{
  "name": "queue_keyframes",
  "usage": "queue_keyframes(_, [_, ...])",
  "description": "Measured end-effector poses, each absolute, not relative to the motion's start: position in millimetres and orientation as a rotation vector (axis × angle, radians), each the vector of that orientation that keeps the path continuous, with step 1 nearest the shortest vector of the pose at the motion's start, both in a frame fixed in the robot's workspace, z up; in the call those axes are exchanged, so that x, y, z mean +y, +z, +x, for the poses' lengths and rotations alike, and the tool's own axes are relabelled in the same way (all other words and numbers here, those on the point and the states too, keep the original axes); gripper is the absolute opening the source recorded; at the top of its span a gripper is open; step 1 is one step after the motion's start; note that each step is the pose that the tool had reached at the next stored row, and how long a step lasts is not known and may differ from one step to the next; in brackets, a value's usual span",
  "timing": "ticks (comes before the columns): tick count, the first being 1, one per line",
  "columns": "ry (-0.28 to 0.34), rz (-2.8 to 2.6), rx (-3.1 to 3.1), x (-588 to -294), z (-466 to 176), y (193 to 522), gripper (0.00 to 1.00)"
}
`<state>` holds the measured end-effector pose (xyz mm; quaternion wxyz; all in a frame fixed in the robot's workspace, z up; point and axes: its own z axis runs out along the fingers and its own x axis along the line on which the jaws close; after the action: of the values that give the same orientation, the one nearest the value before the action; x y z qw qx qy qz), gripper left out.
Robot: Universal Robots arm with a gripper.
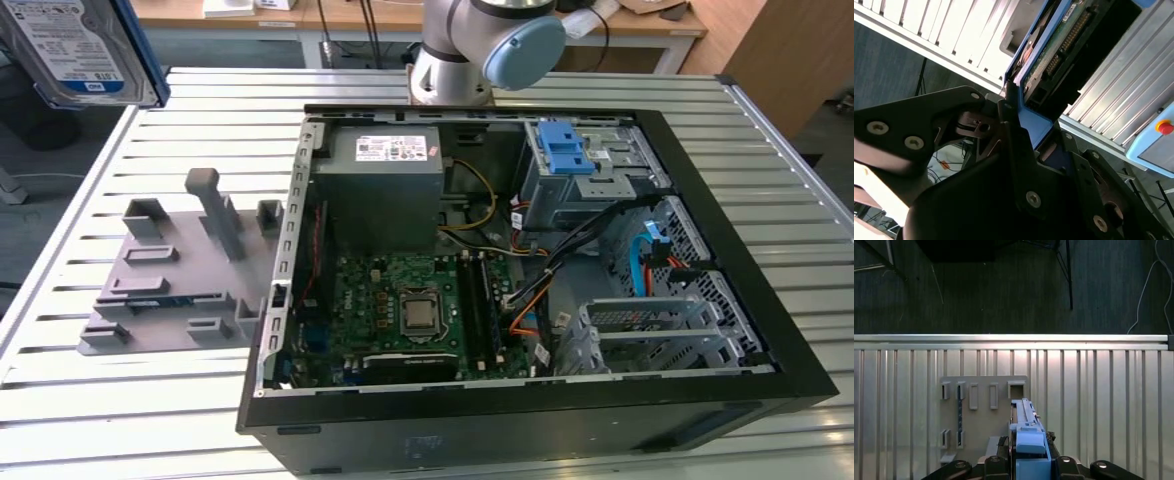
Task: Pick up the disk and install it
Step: 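Pick up the disk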
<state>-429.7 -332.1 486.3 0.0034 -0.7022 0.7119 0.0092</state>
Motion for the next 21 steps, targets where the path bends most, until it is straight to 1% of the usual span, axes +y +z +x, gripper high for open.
queue_keyframes(7, [0.029,-2.201,2.232,-332.5,-427.2,486.4,0.37])
queue_keyframes(21, [0.034,-2.203,2.234,-340.8,-400.5,486.4,0.37])
